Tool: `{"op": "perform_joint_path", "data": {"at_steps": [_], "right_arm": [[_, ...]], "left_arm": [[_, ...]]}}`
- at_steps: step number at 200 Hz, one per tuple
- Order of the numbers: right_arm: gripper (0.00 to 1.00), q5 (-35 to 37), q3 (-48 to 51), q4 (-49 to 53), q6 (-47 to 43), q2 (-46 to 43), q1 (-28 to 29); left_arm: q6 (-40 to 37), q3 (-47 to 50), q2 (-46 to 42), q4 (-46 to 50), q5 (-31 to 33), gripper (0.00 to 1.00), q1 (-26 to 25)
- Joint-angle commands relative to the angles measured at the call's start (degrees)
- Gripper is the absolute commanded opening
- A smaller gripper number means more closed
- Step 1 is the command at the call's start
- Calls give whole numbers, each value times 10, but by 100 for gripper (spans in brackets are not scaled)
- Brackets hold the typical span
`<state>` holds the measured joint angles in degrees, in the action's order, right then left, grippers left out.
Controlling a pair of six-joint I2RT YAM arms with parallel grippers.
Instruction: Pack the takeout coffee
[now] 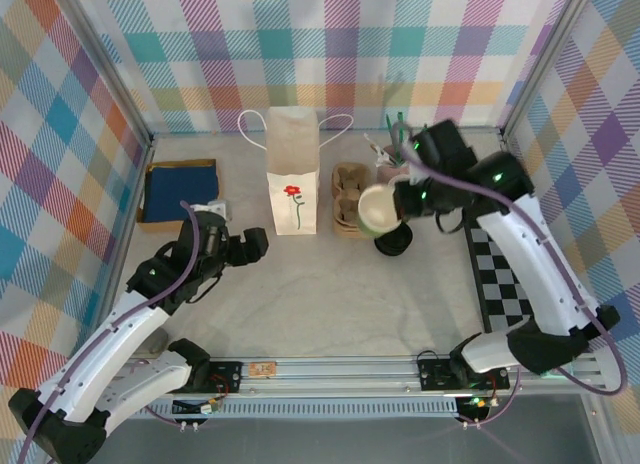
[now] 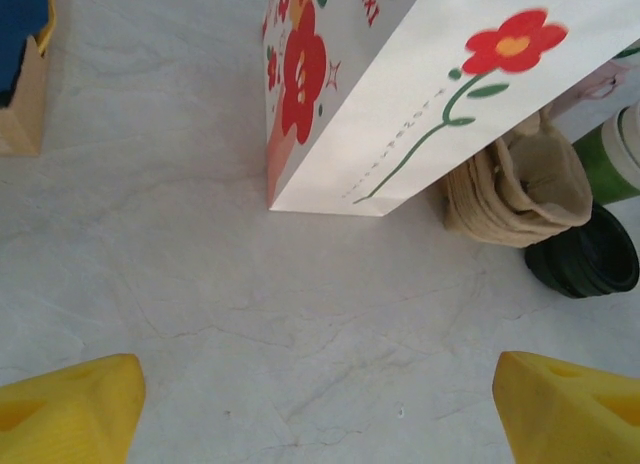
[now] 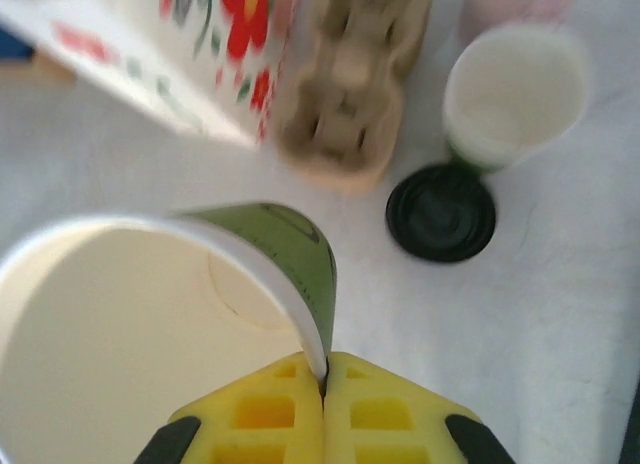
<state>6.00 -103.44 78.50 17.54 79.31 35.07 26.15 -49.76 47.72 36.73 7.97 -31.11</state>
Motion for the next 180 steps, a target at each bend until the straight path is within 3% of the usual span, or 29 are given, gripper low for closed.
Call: {"op": "perform_joint_path", "data": {"at_steps": [1, 37, 57, 110, 149, 180], "right_arm": [[2, -5, 112, -22, 29, -6, 45], [0, -11, 278, -147, 81, -5, 122], [0, 2, 334, -213, 90, 0, 136], [2, -11, 398, -311, 99, 31, 136], [4, 11, 405, -320, 103, 43, 136], [14, 14, 399, -310, 104, 48, 136]], "left_arm": [[21, 30, -6, -21, -24, 90, -7], [34, 47, 9, -40, -36, 90, -8], [37, 53, 9, -47, -35, 90, -8], [37, 60, 11, -50, -28, 90, -8], [36, 62, 13, -52, -29, 90, -8], [34, 61, 16, -54, -27, 90, -8]]}}
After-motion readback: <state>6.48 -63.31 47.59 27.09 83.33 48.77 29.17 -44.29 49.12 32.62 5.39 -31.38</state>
